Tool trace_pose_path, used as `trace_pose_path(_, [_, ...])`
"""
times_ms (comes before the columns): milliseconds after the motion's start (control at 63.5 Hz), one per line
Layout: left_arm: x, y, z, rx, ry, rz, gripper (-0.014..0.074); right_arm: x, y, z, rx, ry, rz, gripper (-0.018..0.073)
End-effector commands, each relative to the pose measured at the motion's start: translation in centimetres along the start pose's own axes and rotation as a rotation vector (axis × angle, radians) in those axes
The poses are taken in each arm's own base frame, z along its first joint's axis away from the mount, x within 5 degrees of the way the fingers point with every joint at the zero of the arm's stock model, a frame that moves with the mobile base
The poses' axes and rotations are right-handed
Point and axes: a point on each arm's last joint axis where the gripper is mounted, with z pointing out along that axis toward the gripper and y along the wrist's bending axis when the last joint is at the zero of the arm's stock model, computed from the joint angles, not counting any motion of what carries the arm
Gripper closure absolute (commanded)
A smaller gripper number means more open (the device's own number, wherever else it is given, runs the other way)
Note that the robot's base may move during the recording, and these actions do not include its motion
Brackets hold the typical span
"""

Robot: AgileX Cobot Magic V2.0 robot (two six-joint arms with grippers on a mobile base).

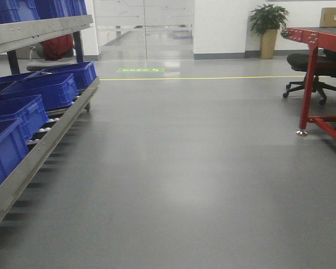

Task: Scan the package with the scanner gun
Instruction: 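Drive the base forward along the aisle past the blue bins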

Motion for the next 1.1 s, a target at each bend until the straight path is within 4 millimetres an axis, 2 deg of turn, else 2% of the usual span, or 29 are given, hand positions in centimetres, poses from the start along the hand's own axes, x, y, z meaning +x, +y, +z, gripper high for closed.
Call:
trace_pose_path(0, [-0.24, -0.02, -0.04, 0.003, -0.024, -0.014, 0.0699, -0.22, 0.0, -0.03, 0.0, -0.023, -0.009, 0.0721])
trace_pose_path(1086, [-0.24, -0.02, -0.04, 0.003, -0.024, -0.014, 0.0699, -0.22, 0.0, -0.03, 0.0, -0.023, -0.009, 0.0721])
